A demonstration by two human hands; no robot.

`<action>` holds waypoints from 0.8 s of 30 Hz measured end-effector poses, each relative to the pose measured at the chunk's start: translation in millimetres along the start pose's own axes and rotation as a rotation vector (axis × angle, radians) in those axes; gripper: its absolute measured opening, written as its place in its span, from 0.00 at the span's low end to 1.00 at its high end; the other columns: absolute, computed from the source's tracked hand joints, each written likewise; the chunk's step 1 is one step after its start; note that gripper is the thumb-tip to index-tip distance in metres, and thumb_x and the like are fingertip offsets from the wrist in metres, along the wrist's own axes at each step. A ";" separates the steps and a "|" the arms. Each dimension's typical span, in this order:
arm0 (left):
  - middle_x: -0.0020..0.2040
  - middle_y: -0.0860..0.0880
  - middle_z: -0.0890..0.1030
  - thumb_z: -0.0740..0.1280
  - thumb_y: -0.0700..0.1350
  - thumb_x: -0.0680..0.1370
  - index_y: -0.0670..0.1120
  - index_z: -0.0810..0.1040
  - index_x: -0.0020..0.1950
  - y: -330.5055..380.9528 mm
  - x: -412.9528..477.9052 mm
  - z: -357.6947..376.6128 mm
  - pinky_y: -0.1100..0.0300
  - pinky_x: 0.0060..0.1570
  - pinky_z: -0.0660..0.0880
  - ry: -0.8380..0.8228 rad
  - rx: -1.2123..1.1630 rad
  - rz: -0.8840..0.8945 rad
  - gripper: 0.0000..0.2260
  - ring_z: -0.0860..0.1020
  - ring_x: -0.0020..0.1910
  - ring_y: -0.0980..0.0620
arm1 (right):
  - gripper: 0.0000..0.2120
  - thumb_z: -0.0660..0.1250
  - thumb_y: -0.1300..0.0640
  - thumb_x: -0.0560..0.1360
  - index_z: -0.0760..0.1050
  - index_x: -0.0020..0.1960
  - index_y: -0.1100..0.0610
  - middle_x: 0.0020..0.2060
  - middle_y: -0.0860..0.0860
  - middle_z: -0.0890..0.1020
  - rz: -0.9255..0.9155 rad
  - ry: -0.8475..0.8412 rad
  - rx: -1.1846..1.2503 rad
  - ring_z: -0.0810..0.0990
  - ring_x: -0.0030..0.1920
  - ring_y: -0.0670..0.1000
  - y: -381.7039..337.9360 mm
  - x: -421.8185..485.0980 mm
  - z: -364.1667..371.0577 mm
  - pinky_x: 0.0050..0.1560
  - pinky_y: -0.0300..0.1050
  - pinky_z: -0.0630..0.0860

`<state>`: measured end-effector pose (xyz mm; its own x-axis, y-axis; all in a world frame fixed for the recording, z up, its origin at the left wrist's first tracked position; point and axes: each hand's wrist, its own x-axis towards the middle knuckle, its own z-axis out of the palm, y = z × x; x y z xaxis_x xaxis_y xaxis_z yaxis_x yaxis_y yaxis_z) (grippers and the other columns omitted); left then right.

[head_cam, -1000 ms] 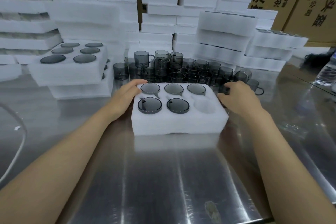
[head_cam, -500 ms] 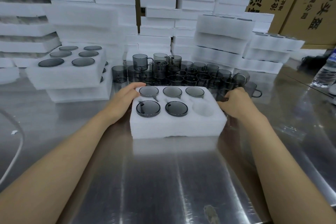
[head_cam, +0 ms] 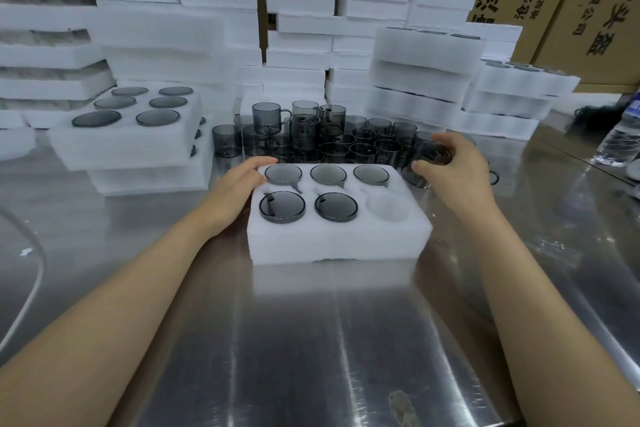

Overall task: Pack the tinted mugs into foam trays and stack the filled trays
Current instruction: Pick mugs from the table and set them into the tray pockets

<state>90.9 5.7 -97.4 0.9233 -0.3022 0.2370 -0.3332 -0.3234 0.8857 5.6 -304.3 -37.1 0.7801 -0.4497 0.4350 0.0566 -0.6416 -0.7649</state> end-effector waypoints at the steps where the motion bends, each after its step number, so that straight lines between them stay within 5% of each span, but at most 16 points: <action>1: 0.60 0.60 0.78 0.58 0.53 0.71 0.67 0.77 0.55 0.0 -0.1 0.0 0.50 0.68 0.67 -0.001 -0.002 0.002 0.17 0.74 0.62 0.58 | 0.19 0.70 0.60 0.72 0.74 0.62 0.53 0.53 0.46 0.78 0.032 0.004 0.130 0.78 0.52 0.46 -4.5 -0.6 -0.4 0.49 0.35 0.72; 5: 0.61 0.59 0.78 0.58 0.53 0.71 0.64 0.76 0.58 0.5 0.1 0.9 0.50 0.69 0.67 -0.001 0.008 0.008 0.18 0.74 0.62 0.57 | 0.08 0.58 0.61 0.77 0.75 0.48 0.55 0.37 0.51 0.76 0.401 -0.066 0.795 0.76 0.36 0.48 -22.1 -3.1 -6.3 0.38 0.41 0.73; 9: 0.62 0.57 0.77 0.57 0.53 0.71 0.65 0.76 0.57 0.5 -0.1 0.5 0.48 0.69 0.66 0.002 0.024 0.002 0.18 0.73 0.63 0.55 | 0.08 0.59 0.53 0.76 0.74 0.41 0.54 0.38 0.50 0.73 0.498 -0.285 1.080 0.73 0.42 0.50 -23.2 -1.3 -11.7 0.42 0.43 0.67; 15: 0.62 0.58 0.77 0.58 0.54 0.71 0.69 0.76 0.55 0.8 0.1 -0.3 0.47 0.69 0.66 0.003 0.025 -0.010 0.17 0.73 0.64 0.55 | 0.07 0.68 0.56 0.75 0.81 0.52 0.54 0.43 0.52 0.84 0.163 -0.481 0.695 0.82 0.43 0.50 -21.7 -7.6 -5.5 0.42 0.41 0.79; 20: 0.62 0.60 0.77 0.57 0.54 0.71 0.67 0.76 0.57 0.2 -0.9 -0.4 0.49 0.69 0.66 -0.004 0.031 0.002 0.17 0.73 0.63 0.58 | 0.12 0.73 0.56 0.72 0.81 0.54 0.45 0.51 0.45 0.84 -0.147 -0.657 0.298 0.82 0.52 0.44 -21.0 -16.0 -1.5 0.55 0.35 0.76; 24: 0.62 0.58 0.77 0.57 0.53 0.72 0.64 0.76 0.58 1.2 -0.8 0.4 0.48 0.69 0.66 -0.006 0.028 0.009 0.18 0.73 0.63 0.56 | 0.13 0.72 0.62 0.72 0.81 0.54 0.49 0.53 0.45 0.82 -0.229 -0.692 0.222 0.81 0.52 0.42 -22.8 -14.4 -7.4 0.58 0.37 0.75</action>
<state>89.7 5.2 -96.7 0.9190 -0.3104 0.2430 -0.3472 -0.3452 0.8720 -11.5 -287.8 -22.4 0.9422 0.2191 0.2533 0.3313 -0.4989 -0.8009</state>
